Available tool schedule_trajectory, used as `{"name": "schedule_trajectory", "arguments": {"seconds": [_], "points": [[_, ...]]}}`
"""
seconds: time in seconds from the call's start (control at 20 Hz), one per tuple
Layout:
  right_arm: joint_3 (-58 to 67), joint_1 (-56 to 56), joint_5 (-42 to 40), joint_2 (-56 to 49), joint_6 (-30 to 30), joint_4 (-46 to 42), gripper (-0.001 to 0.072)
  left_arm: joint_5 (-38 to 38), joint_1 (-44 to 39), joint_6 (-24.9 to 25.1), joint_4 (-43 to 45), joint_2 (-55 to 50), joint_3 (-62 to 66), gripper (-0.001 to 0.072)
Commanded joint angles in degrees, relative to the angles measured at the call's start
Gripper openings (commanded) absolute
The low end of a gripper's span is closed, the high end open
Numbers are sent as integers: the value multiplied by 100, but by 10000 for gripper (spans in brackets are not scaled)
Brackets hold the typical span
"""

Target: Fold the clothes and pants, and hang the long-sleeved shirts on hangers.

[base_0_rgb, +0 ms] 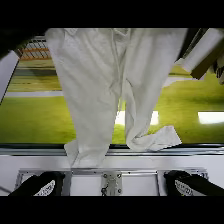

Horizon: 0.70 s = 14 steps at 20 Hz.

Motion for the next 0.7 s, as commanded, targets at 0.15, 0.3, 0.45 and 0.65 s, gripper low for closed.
{"name": "schedule_trajectory", "arguments": {"seconds": [0.15,0.3,0.45,0.65], "points": [[157,-127,-2610,-2396,179,1283,720,411,881,-179,-142,-2396,758,717],[157,-557,-1296,-2269,-278,1202,720,-1088,1392,-166,-109,-2813,1215,717],[136,-1008,306,-1910,-623,693,720,-2225,1873,-101,282,-2763,870,716],[-892,-1051,1961,-946,-645,-1202,720,-3071,1989,-87,1703,-2223,-894,716]]}}
